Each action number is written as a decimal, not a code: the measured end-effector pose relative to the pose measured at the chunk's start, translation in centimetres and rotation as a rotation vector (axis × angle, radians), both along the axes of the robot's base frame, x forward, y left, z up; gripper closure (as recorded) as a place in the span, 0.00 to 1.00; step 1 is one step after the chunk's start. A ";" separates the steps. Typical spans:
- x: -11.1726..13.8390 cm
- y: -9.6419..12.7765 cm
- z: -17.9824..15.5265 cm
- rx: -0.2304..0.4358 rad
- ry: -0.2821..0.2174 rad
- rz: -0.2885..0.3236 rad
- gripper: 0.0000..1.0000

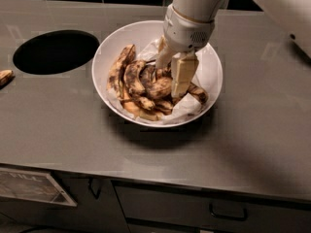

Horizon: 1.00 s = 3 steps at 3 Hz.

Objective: Pick banana from white bowl

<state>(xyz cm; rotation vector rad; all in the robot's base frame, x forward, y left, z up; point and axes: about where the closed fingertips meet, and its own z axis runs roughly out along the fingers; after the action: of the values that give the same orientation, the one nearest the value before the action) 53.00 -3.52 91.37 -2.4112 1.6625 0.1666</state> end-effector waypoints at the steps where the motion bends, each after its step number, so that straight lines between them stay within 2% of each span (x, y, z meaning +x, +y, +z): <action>1: 0.1 0.3 -0.2 -0.005 0.015 0.021 0.38; 2: 0.3 0.6 -0.5 -0.010 0.028 0.041 0.37; 3: 0.4 0.9 -0.7 -0.012 0.036 0.058 0.42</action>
Offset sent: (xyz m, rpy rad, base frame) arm -0.0091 -0.0018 -0.0093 -0.0532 0.1005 0.0747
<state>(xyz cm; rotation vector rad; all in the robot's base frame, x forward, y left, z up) 53.41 -2.59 90.65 -2.4806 1.6139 0.2116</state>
